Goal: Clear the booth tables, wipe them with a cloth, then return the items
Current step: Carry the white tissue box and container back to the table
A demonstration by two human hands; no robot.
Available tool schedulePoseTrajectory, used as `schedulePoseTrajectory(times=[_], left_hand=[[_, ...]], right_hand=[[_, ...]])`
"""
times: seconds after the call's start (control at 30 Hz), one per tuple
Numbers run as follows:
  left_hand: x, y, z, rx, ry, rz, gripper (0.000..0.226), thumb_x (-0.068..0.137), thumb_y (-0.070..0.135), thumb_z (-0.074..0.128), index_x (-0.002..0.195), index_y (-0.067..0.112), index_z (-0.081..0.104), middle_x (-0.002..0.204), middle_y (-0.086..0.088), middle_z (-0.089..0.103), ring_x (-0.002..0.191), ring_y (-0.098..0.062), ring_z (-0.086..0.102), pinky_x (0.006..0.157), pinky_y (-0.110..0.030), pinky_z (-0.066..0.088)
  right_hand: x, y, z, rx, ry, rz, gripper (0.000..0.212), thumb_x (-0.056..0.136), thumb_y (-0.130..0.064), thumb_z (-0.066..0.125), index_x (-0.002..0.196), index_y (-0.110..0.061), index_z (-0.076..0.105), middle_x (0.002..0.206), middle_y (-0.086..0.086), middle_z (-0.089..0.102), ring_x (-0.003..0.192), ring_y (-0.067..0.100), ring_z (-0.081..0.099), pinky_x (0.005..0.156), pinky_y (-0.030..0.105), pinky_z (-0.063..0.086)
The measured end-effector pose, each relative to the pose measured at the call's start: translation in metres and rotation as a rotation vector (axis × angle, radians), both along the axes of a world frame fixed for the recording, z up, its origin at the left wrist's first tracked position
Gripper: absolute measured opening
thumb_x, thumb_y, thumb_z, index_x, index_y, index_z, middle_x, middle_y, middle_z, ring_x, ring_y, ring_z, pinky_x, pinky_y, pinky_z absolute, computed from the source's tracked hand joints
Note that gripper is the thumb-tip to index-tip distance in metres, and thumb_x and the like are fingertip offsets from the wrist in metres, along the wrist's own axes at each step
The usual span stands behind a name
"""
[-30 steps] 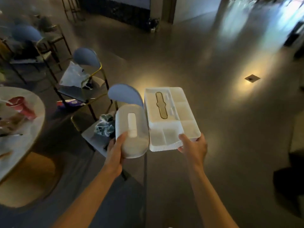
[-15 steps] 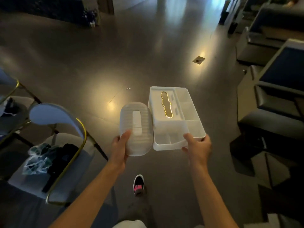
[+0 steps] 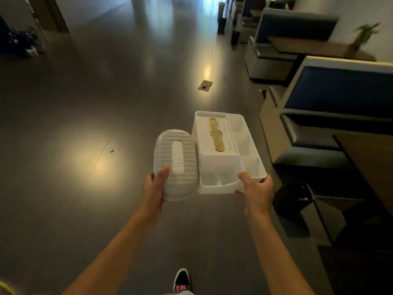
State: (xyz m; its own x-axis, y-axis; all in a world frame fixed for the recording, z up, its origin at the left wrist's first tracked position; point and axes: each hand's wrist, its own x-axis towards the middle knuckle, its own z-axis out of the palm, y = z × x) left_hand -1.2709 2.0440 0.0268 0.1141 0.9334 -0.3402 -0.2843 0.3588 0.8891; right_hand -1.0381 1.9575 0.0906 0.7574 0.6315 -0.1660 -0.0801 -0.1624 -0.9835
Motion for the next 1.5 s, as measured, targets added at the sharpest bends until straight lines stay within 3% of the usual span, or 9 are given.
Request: schedulePoseTrajectory(times=[0.17,0.27,0.43,0.6,0.7,0.83,1.23,1.5], left_hand=[[0.059,0.106,0.008,0.002,-0.002,-0.115,0.091,0.069,0.058,0.079,0.138,0.004,0.051,0.129,-0.020,0.065,0.114,-0.038,0.067,0.088,-0.064,0.056],[0.098,0.159,0.001,0.012,0.009,-0.169,0.086,0.072,0.058,0.076,0.136,0.004,0.053,0.127,-0.021,0.066,0.113,-0.038,0.067,0.087,-0.059,0.057],[0.166,0.255,-0.016,-0.014,0.018,-0.195,0.091,0.069,0.061,0.077,0.137,0.006,0.052,0.128,-0.019,0.066,0.113,-0.036,0.068,0.082,-0.051,0.060],[0.247,0.363,-0.013,0.019,0.027,-0.219,0.098,0.065,0.065,0.082,0.137,0.005,0.052,0.130,-0.021,0.065,0.115,-0.038,0.066,0.093,-0.066,0.052],[0.300,0.428,0.000,0.045,0.039,-0.226,0.091,0.070,0.062,0.078,0.136,0.004,0.053,0.127,-0.021,0.066,0.114,-0.038,0.067,0.091,-0.065,0.054],[0.366,0.507,0.009,0.056,0.030,-0.227,0.102,0.064,0.068,0.082,0.137,0.005,0.051,0.130,-0.021,0.064,0.115,-0.039,0.066,0.091,-0.067,0.053],[0.527,0.774,-0.014,0.053,-0.014,-0.290,0.101,0.064,0.067,0.082,0.137,0.004,0.051,0.131,-0.022,0.063,0.115,-0.037,0.066,0.087,-0.056,0.058],[0.620,0.989,0.008,0.084,-0.010,-0.427,0.096,0.070,0.066,0.080,0.140,0.008,0.050,0.132,-0.021,0.062,0.115,-0.037,0.066,0.091,-0.059,0.056]], right_hand=[[0.047,0.083,0.002,0.010,-0.012,-0.102,0.049,0.083,-0.025,0.079,0.121,-0.029,0.049,0.111,-0.006,0.057,0.095,0.018,0.062,0.072,0.036,0.063],[0.082,0.130,-0.001,0.007,-0.009,-0.150,0.050,0.082,-0.027,0.080,0.121,-0.028,0.050,0.112,-0.005,0.058,0.096,0.016,0.062,0.070,0.037,0.063],[0.147,0.215,-0.018,0.028,-0.017,-0.189,0.048,0.082,-0.030,0.080,0.119,-0.030,0.049,0.108,-0.009,0.058,0.091,0.014,0.062,0.062,0.025,0.059],[0.229,0.320,-0.025,0.045,-0.002,-0.183,0.050,0.082,-0.032,0.080,0.121,-0.026,0.051,0.116,-0.002,0.060,0.098,0.019,0.064,0.061,0.025,0.060],[0.283,0.386,-0.016,0.045,0.010,-0.181,0.051,0.083,-0.031,0.080,0.124,-0.025,0.050,0.117,-0.001,0.059,0.099,0.020,0.064,0.061,0.024,0.059],[0.348,0.463,-0.004,0.052,-0.021,-0.196,0.052,0.083,-0.032,0.080,0.125,-0.025,0.050,0.115,-0.003,0.059,0.099,0.019,0.063,0.057,0.020,0.057],[0.504,0.720,-0.020,-0.007,-0.072,-0.267,0.053,0.080,-0.033,0.081,0.123,-0.030,0.051,0.117,-0.004,0.061,0.101,0.020,0.065,0.071,0.039,0.063],[0.579,0.907,0.004,0.050,-0.039,-0.348,0.049,0.082,-0.026,0.079,0.124,-0.023,0.053,0.111,-0.004,0.061,0.097,0.016,0.064,0.057,0.023,0.058]])
